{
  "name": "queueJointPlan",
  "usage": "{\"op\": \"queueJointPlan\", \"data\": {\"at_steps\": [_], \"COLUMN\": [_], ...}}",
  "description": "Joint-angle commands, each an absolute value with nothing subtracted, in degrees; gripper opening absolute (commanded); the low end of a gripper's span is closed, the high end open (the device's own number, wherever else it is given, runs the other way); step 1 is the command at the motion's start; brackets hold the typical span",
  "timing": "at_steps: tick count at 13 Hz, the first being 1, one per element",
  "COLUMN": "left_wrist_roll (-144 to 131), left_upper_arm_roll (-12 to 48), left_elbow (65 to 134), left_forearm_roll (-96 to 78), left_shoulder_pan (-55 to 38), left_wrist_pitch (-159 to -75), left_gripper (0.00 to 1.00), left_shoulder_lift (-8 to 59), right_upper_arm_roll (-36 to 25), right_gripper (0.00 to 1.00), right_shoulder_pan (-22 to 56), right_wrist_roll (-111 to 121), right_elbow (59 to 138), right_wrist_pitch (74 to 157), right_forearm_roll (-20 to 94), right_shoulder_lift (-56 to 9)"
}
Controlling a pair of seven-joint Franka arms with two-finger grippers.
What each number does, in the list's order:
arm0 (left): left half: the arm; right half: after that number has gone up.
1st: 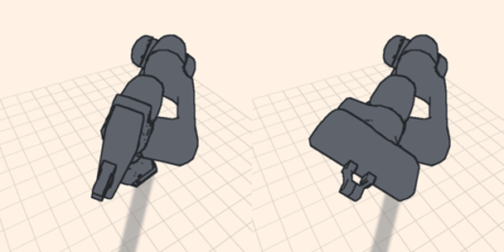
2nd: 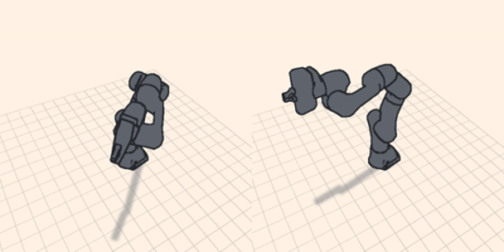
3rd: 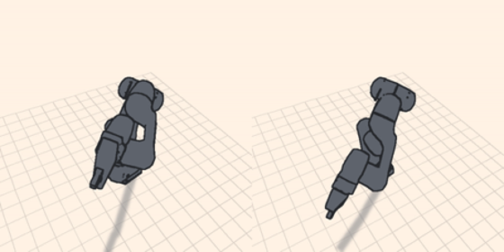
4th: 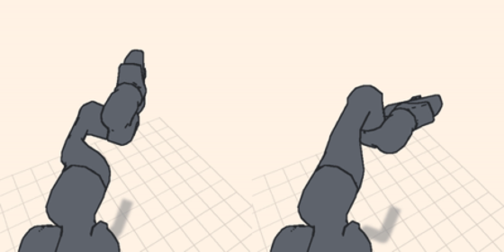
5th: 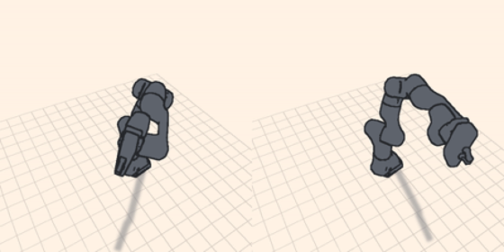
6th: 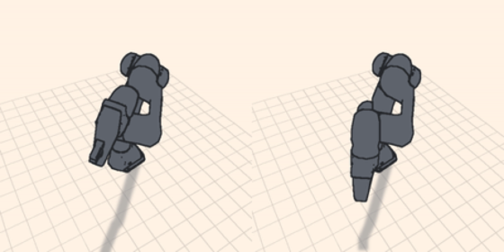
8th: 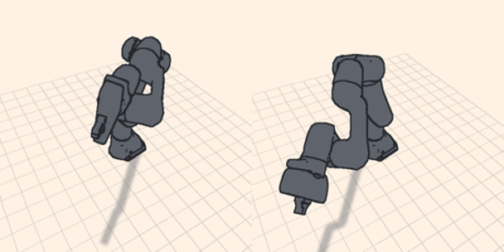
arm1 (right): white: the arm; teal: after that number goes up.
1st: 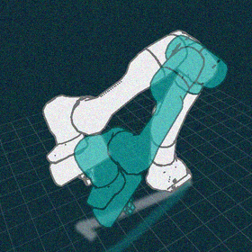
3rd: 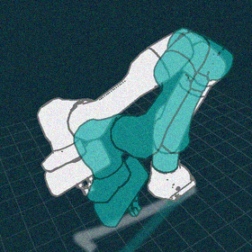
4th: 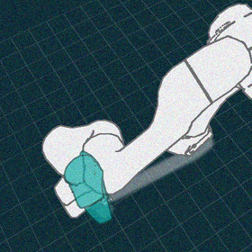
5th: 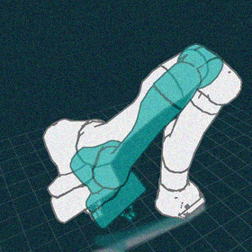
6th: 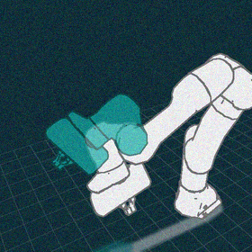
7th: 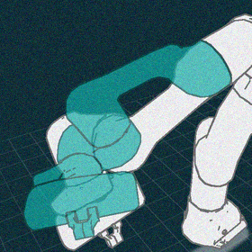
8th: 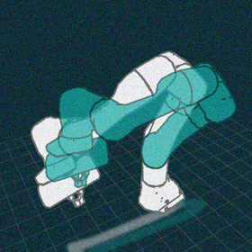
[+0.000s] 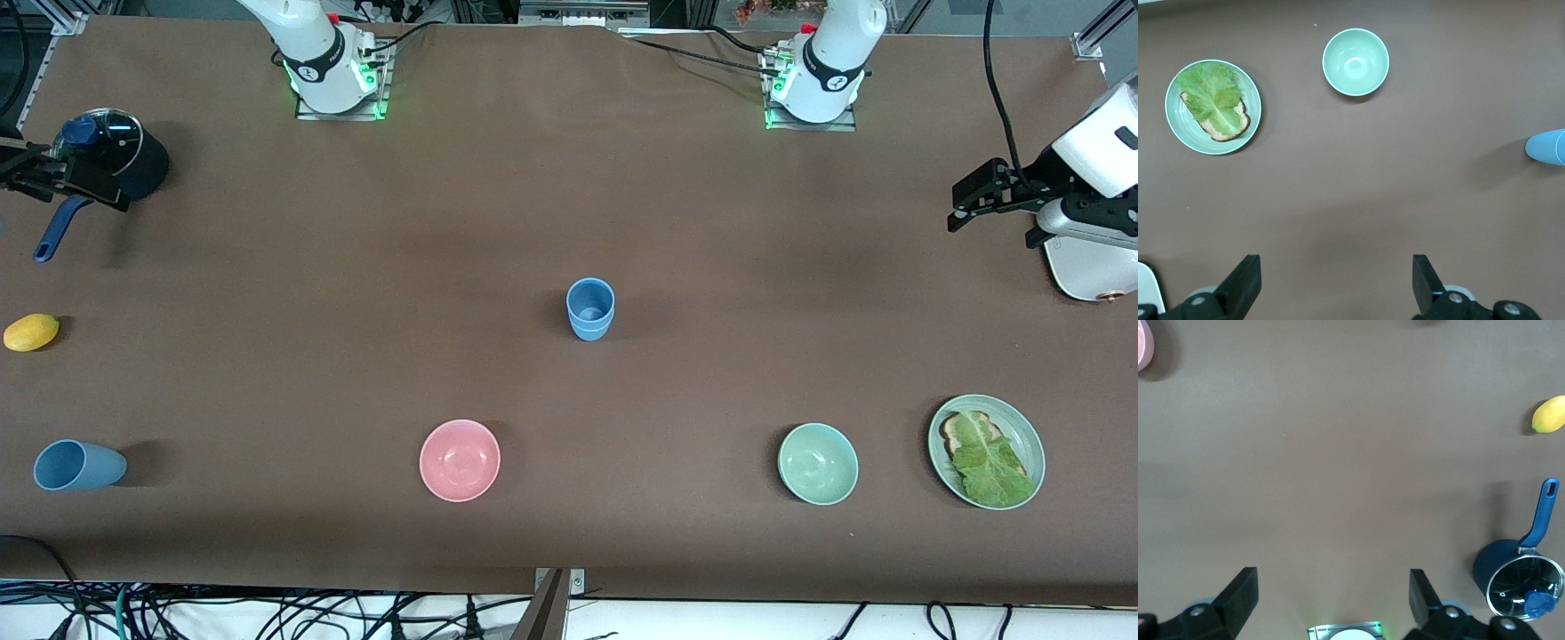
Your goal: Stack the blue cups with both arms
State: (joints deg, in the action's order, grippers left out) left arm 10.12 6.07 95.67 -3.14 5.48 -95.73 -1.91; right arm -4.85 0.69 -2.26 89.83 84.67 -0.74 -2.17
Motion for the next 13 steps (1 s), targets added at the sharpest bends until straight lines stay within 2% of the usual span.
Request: {"op": "queueJointPlan", "data": {"at_steps": [1,13], "left_wrist_roll": [11.43,5.80], "left_upper_arm_roll": [6.33,6.50], "left_elbow": [94.48,94.40], "left_forearm_roll": [-4.22,-0.01], "left_shoulder_pan": [6.06,6.68], "left_wrist_pitch": [-94.92,-95.36], "left_gripper": [1.00,1.00], "left_shoulder_lift": [-1.49,-0.70], "right_upper_arm_roll": [-5.54,-4.31], "right_gripper": [1.00,1.00], "right_shoulder_pan": [1.67,1.76], "right_wrist_roll": [-1.32,-2.11], "right_elbow": [89.56,89.03], "right_wrist_pitch": [84.64,84.64], "right_forearm_roll": [0.09,0.17], "right_shoulder_lift": [-3.16,-3.25]}}
